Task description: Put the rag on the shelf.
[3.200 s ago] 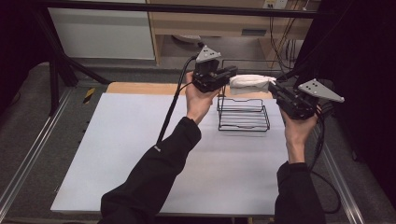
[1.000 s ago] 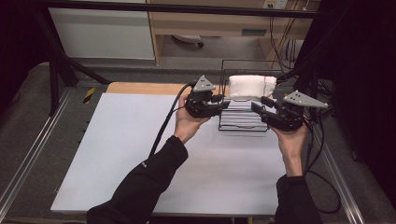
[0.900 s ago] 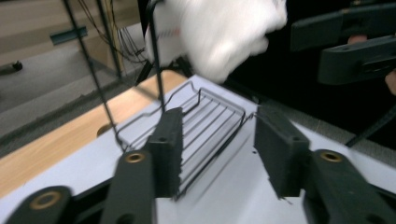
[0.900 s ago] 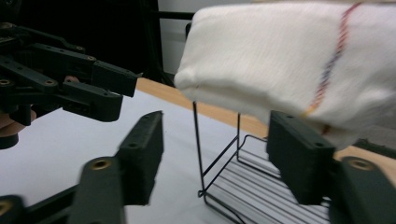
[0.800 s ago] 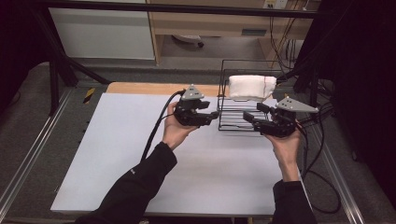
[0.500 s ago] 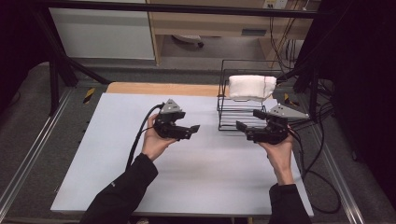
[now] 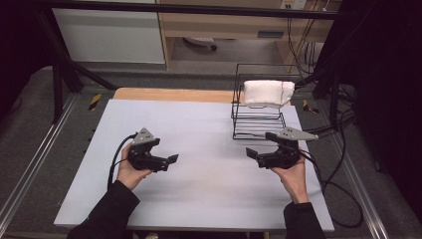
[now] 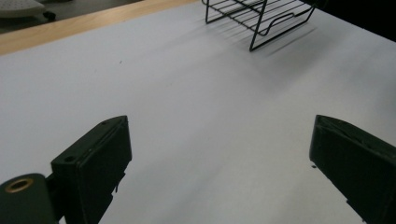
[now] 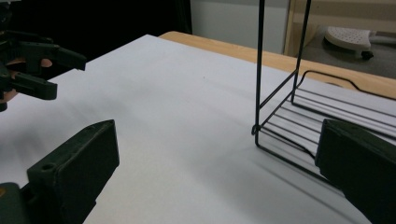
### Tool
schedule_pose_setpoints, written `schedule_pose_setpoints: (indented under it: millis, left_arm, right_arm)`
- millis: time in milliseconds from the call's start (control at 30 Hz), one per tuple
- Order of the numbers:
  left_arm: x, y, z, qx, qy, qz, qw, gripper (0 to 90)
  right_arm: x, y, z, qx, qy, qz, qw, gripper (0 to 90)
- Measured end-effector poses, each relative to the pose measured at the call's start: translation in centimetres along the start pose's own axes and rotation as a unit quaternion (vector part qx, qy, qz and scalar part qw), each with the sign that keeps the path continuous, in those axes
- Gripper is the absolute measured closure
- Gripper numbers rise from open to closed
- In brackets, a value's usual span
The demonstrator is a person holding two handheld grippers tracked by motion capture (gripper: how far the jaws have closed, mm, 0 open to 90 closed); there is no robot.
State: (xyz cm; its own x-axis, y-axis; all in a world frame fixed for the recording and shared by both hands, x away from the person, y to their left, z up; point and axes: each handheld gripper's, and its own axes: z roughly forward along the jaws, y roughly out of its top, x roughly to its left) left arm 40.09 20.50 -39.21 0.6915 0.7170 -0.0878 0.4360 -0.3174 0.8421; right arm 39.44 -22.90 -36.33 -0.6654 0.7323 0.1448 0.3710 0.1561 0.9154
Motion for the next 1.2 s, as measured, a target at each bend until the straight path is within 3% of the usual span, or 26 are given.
schedule_pose_setpoints:
  millis: [333, 633, 867, 1200]
  left_arm:
    - [2.5, -5.1, -2.3, 0.014, 0.026, -0.021, 0.9994, 6.0]
    - [3.6, -7.5, -4.2, 0.014, 0.038, -0.022, 0.9990, 6.8]
    - [3.9, -8.4, -4.8, 0.012, 0.042, -0.030, 0.9986, 7.0]
    - [3.9, -8.8, -4.8, 0.017, 0.044, -0.030, 0.9984, 7.0]
  right_arm:
    - [-0.8, -4.0, -0.4, 0.018, 0.000, -0.001, 0.9998, 0.2]
    - [-1.5, -6.8, -1.1, 0.047, 0.003, 0.006, 0.9989, 0.0]
    - [-1.6, -8.5, -1.5, 0.055, 0.007, 0.019, 0.9983, 0.0]
    - [-1.6, -8.8, -1.6, 0.061, 0.009, 0.018, 0.9980, 0.0]
